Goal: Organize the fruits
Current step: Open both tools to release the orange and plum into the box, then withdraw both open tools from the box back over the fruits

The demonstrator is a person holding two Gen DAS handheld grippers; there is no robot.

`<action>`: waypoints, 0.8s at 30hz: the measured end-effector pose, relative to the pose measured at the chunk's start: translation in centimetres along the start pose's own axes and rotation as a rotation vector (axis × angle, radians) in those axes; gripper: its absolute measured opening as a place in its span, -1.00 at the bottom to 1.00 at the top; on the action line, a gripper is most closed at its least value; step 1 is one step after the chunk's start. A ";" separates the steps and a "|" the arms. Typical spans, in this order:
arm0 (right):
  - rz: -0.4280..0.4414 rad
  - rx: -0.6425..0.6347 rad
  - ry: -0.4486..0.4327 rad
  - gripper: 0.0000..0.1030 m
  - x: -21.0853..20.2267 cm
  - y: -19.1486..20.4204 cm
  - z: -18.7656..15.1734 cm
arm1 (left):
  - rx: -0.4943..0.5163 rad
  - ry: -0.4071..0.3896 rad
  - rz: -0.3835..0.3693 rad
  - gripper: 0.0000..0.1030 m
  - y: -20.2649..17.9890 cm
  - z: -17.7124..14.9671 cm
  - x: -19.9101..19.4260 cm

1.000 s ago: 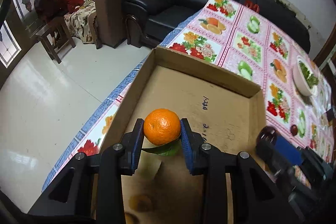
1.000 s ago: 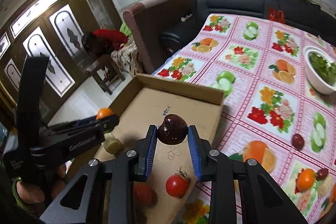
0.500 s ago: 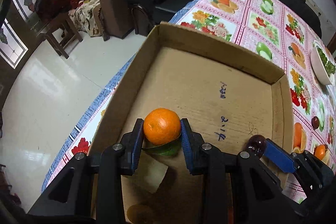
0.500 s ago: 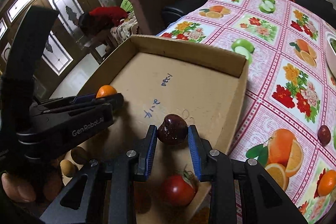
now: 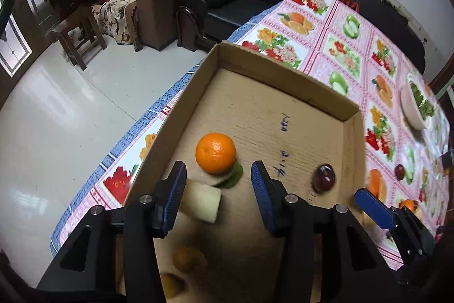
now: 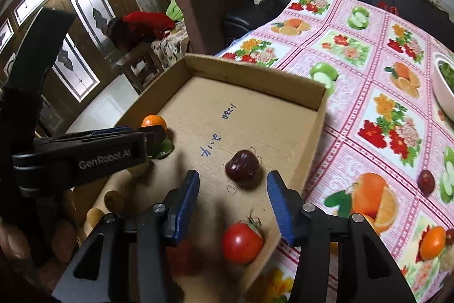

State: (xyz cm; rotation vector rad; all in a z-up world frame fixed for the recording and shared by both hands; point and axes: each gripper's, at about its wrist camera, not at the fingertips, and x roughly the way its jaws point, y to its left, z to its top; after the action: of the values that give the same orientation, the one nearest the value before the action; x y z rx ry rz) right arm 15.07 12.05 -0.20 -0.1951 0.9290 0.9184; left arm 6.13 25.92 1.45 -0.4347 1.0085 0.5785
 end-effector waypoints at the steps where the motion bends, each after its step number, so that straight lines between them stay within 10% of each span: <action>1: -0.001 0.005 -0.006 0.00 -0.5 -0.1 -0.2 | -0.002 -0.006 -0.005 -0.10 -0.1 -0.1 -0.4; 24: -0.066 0.303 -0.183 0.02 -14.4 -9.8 -8.3 | 0.184 -0.054 -0.103 -0.02 -10.0 -6.5 -5.7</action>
State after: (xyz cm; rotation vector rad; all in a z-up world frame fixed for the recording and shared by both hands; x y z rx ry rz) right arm 13.67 -6.84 3.45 0.1151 0.8735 0.7111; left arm 5.84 13.00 4.16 -0.3049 0.9720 0.3993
